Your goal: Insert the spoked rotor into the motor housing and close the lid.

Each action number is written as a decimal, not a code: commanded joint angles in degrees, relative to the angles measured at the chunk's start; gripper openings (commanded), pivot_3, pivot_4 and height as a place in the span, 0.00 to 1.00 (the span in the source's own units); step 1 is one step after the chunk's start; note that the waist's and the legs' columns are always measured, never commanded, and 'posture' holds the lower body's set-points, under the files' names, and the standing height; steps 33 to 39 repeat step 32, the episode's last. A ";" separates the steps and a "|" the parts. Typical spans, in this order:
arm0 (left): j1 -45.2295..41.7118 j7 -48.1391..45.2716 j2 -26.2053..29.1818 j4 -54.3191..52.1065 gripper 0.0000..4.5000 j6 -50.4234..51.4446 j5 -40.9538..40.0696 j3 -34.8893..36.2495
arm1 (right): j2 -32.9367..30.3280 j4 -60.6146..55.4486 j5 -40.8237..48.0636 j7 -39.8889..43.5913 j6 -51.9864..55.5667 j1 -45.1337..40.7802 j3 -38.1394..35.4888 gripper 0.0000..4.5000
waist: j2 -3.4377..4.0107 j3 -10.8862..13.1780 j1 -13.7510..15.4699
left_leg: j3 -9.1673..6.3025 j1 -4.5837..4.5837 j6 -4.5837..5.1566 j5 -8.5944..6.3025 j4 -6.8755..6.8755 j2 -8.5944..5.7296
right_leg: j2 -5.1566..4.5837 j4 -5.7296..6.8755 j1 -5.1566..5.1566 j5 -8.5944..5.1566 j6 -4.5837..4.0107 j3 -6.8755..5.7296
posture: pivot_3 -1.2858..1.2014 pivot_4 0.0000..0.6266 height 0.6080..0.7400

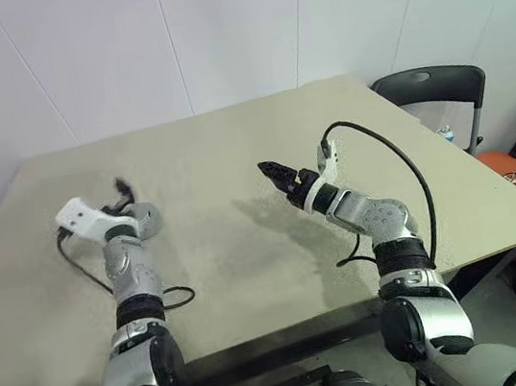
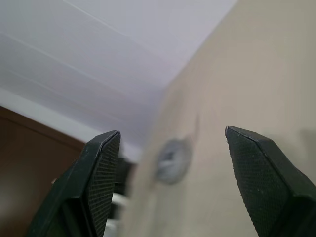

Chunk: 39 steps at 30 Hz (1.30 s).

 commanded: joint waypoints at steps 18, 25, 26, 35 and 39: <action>15.96 -33.42 10.41 -24.92 1.00 16.12 -0.20 -13.43 | -13.90 -7.41 -27.82 10.58 -27.75 0.96 18.33 0.99 | 0.00 0.01 0.06 | 0.03 0.11 -0.07 0.04 0.02 0.06 | 0.07 0.05 0.01 0.01 -0.03 0.02 | 0.52 0.00 1.00; 18.61 -35.03 11.92 -27.51 1.00 15.24 1.21 -13.40 | -15.77 -10.61 -29.43 15.65 -29.29 3.68 20.85 0.99 | -0.03 0.02 0.28 | 0.03 0.11 -0.07 0.04 0.02 0.06 | 0.08 -0.06 0.03 0.01 -0.04 0.02 | 0.52 0.00 1.00; 18.50 -34.94 12.07 -27.46 1.00 15.13 1.27 -13.23 | -15.99 -10.73 -29.44 16.13 -29.16 3.96 20.89 0.99 | -0.02 0.02 0.39 | 0.03 0.12 -0.07 0.04 0.02 0.06 | 0.08 -0.06 0.04 0.02 -0.05 0.02 | 0.52 0.00 1.00; 18.15 -34.81 12.36 -28.24 1.00 14.85 1.56 -13.53 | -17.13 -11.60 -30.01 17.61 -28.61 5.28 21.14 0.99 | -0.02 0.02 0.50 | 0.03 0.14 -0.07 0.04 0.02 0.06 | 0.08 -0.09 0.07 0.02 -0.05 0.02 | 0.52 0.00 1.00; 18.15 -34.81 12.36 -28.24 1.00 14.85 1.56 -13.53 | -17.13 -11.60 -30.01 17.61 -28.61 5.28 21.14 0.99 | -0.02 0.02 0.50 | 0.03 0.14 -0.07 0.04 0.02 0.06 | 0.08 -0.09 0.07 0.02 -0.05 0.02 | 0.52 0.00 1.00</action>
